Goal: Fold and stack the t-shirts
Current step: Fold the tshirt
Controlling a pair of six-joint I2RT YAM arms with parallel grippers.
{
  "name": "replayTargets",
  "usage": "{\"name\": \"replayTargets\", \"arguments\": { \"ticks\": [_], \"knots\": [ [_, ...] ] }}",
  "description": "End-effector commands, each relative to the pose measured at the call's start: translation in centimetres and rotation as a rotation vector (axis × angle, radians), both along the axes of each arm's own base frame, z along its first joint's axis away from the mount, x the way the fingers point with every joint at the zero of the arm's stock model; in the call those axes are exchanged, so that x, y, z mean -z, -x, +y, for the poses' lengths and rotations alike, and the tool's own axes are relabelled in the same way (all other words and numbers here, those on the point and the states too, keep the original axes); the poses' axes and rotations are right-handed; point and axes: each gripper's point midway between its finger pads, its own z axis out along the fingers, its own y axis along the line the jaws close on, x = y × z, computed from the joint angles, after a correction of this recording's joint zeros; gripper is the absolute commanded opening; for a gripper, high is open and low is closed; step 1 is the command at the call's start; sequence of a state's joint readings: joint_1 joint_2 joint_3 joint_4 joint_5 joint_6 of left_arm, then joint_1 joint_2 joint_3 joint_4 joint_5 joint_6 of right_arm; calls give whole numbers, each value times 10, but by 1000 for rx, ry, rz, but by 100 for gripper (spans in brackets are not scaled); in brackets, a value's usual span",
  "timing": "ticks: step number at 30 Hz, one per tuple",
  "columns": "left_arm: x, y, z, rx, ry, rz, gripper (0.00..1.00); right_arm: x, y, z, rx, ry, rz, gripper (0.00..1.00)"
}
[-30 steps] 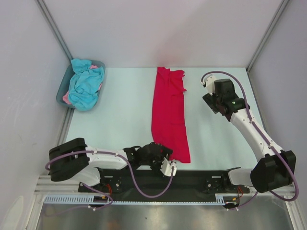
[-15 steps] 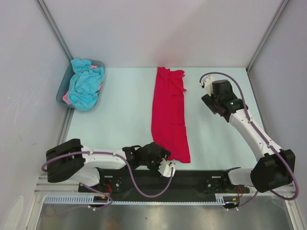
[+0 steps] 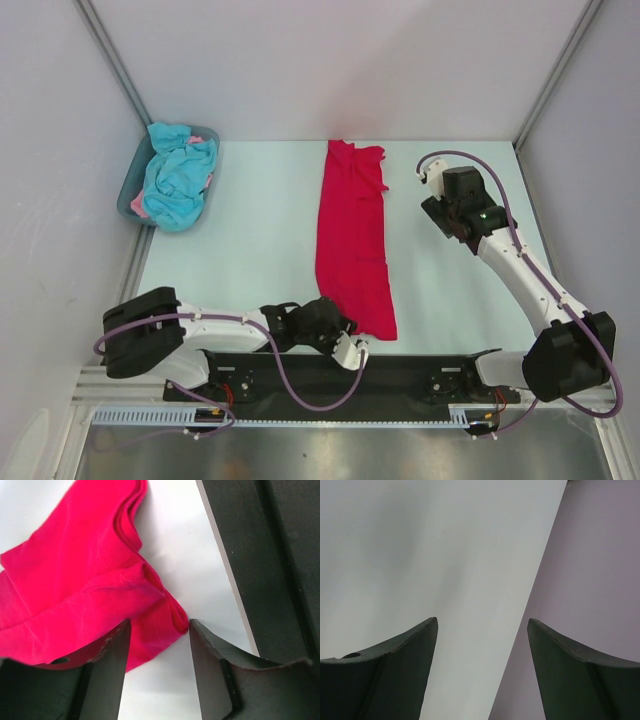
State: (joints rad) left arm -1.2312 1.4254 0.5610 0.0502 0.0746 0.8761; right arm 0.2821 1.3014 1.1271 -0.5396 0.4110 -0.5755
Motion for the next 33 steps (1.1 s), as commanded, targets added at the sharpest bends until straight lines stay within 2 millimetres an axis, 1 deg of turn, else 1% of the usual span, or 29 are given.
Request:
{"name": "replayTargets", "arguments": {
  "ticks": [1,3,4,6,9,12,13,16,19,22,24,25,26,28,29,33],
  "knots": [
    [22,10,27,16,-140,37,56,-23,-5,-2,17,-9,-87,78],
    [21,10,29,16,-148,38,51,-24,-5,-3,19,-6,-90,78],
    [21,10,30,15,-150,36,46,-24,-5,-3,21,-5,-91,78],
    [21,9,30,17,-157,33,45,-25,-6,-2,18,-6,-93,78],
    [24,10,32,20,-169,37,34,-26,-4,-3,18,-8,-96,78],
    [27,11,32,22,-180,43,30,-26,-4,-3,19,-9,-96,78],
    [27,10,31,22,-175,42,20,-26,-4,-3,21,-10,-98,78],
    [27,10,30,21,-170,39,0,-27,-3,-4,22,-9,-100,78],
    [25,9,30,22,-159,31,0,-27,-3,-3,20,-11,-99,78],
    [24,9,35,31,-186,25,0,-24,-3,-3,18,-10,-92,78],
    [25,10,45,46,-229,20,0,-24,-2,-2,14,-6,-92,78],
    [20,10,47,49,-223,11,0,-24,-2,-2,12,-4,-92,78],
    [21,11,56,57,-255,14,0,-24,-2,-2,11,-4,-95,78],
    [14,9,61,55,-259,10,0,-26,-3,-1,6,-8,-101,78],
    [13,10,68,59,-283,11,0,-25,-3,-1,5,-6,-98,78],
    [5,7,81,46,-313,19,0,-22,-4,2,-4,3,-93,78]
  ]
}}
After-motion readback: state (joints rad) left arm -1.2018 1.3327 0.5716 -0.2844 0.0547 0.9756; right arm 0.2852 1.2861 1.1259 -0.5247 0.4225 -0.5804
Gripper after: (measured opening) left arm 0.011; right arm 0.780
